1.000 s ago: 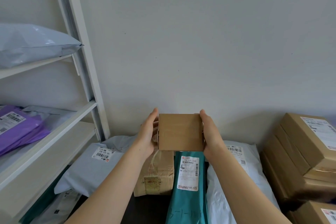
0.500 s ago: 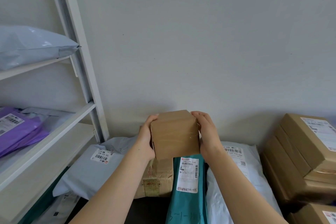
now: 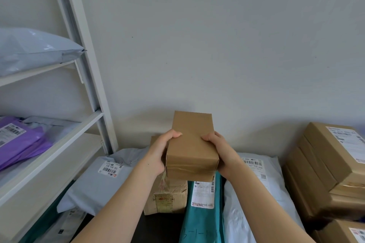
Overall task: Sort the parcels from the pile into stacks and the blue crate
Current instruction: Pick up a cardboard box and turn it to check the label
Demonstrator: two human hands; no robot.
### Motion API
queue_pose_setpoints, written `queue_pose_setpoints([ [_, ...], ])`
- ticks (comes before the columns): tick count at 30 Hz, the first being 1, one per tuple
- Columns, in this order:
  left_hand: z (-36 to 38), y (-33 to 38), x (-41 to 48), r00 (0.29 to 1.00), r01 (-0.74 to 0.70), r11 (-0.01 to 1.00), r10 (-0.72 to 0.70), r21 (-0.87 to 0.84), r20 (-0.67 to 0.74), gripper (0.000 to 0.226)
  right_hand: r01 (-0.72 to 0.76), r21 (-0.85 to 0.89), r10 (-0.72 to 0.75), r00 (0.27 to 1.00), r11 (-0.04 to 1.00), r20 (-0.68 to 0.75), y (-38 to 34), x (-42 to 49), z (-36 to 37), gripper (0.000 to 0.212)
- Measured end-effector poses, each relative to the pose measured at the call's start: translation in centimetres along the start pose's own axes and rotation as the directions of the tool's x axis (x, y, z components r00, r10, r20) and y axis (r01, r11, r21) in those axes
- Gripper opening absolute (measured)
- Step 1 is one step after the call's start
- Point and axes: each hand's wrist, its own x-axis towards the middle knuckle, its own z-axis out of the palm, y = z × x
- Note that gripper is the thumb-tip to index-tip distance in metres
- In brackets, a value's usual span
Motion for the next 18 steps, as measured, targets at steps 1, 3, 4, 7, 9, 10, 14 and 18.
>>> queue_pose_setpoints([
  [1, 0.04, 0.0, -0.06, 1.0, 0.001, 1.0, -0.001, 0.006, 0.006, 0.023, 0.015, -0.013, -0.015, 1.0, 1.0, 0.001, 0.1, 0.17, -0.07, 0.064],
  [3, 0.04, -0.07, -0.03, 1.0, 0.0, 1.0, 0.0, 0.013, 0.005, 0.026, 0.026, -0.032, -0.026, 1.0, 0.999, -0.003, 0.16, 0.45, -0.11, 0.087],
  [4, 0.03, -0.13, 0.0, 1.0, -0.003, 1.0, 0.003, 0.012, 0.002, 0.026, 0.037, -0.037, -0.037, 0.999, 0.999, -0.003, 0.09, 0.4, -0.07, 0.092],
  [7, 0.13, -0.3, 0.09, 1.0, -0.013, 1.0, 0.013, -0.004, -0.009, 0.022, 0.049, -0.013, -0.049, 0.999, 0.999, -0.003, 0.08, 0.43, -0.12, 0.092],
  [9, 0.22, -0.44, 0.13, 1.0, -0.02, 1.0, 0.02, -0.011, -0.011, 0.021, 0.059, 0.007, -0.059, 0.998, 0.998, -0.005, 0.15, 0.44, -0.16, 0.082],
  [10, 0.23, -0.51, 0.16, 1.0, -0.027, 1.0, 0.027, -0.012, -0.013, 0.021, 0.062, 0.016, -0.062, 0.998, 0.998, -0.007, 0.23, 0.39, -0.13, 0.075],
  [14, 0.24, -0.63, 0.08, 0.998, -0.061, 0.998, 0.061, -0.02, -0.016, 0.023, 0.086, 0.029, -0.085, 0.996, 0.996, -0.027, 0.39, 0.21, 0.08, 0.057],
  [18, 0.09, -0.61, 0.03, 0.996, -0.085, 0.995, 0.087, 0.043, -0.034, 0.031, 0.115, 0.02, -0.114, 0.992, 0.993, -0.05, 0.28, 0.07, -0.03, 0.044],
])
